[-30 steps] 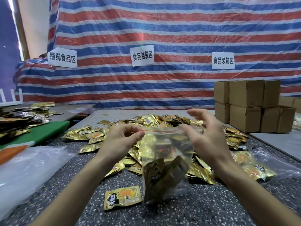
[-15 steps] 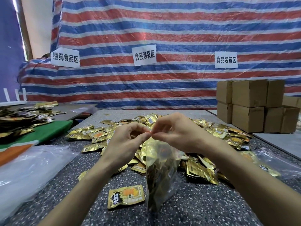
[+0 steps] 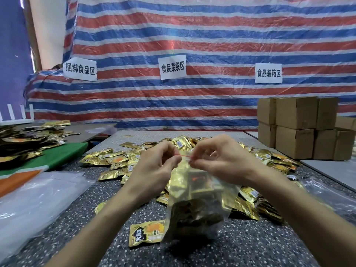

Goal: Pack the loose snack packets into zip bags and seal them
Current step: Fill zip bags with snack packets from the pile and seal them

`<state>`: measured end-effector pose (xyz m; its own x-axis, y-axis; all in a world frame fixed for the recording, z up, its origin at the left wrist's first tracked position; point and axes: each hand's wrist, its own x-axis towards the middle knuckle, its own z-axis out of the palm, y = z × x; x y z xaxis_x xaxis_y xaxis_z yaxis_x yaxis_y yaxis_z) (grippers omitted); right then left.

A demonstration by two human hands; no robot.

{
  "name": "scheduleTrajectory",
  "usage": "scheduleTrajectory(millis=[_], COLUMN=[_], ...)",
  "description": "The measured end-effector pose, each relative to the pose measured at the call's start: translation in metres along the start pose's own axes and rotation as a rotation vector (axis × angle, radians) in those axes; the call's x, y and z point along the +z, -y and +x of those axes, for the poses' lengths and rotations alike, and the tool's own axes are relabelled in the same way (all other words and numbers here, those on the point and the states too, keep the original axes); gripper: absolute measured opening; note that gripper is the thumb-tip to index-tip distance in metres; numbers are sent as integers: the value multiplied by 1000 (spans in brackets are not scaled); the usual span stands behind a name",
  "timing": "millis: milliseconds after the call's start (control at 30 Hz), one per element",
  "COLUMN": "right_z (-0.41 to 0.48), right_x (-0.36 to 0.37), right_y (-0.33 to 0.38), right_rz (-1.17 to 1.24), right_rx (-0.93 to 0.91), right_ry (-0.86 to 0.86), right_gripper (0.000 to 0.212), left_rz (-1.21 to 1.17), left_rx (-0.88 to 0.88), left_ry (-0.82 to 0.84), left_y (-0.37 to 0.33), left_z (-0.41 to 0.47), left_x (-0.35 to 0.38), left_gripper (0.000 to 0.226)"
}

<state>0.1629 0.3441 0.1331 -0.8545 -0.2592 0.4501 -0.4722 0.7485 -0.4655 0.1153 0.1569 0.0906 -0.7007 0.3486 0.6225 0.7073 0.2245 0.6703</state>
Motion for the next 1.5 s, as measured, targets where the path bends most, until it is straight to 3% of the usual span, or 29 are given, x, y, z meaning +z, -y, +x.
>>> scheduleTrajectory(millis=[133, 233, 400, 567, 700, 833, 1100, 1233, 1333, 1500], right_z=[-3, -4, -9, -10, -8, -11, -17, -17, -19, -25], right_x=[-3, -3, -7, -6, -2, -3, -5, -2, -1, -6], right_y=[0, -1, -5, -4, -4, -7, -13, -12, -13, -18], right_rz=[44, 115, 91, -7, -18, 24, -124, -33, -16, -38], right_rx=[16, 15, 24, 31, 37, 26, 50, 24, 24, 46], right_ry=[-32, -4, -37, -54, -61, -57, -87, -76, -68, -78], right_gripper=[14, 10, 4, 24, 10, 3, 26, 14, 1, 10], left_rz=[-28, 19, -8, -43, -58, -25, -7, -20, 21, 155], left_rx=[-1, 46, 63, 49, 28, 33, -36, -22, 16, 7], left_ry=[51, 109, -8, -31, 56, 15, 36, 137, 76, 69], left_y=[-2, -6, -5, -4, -8, -9, -6, -11, -11, -6], left_z=[-1, 0, -1, -2, -1, 3, 4, 5, 4, 3], left_x=[0, 1, 3, 7, 8, 11, 9, 4, 9, 10], left_gripper=[4, 3, 11, 10, 5, 10, 10, 8, 4, 13])
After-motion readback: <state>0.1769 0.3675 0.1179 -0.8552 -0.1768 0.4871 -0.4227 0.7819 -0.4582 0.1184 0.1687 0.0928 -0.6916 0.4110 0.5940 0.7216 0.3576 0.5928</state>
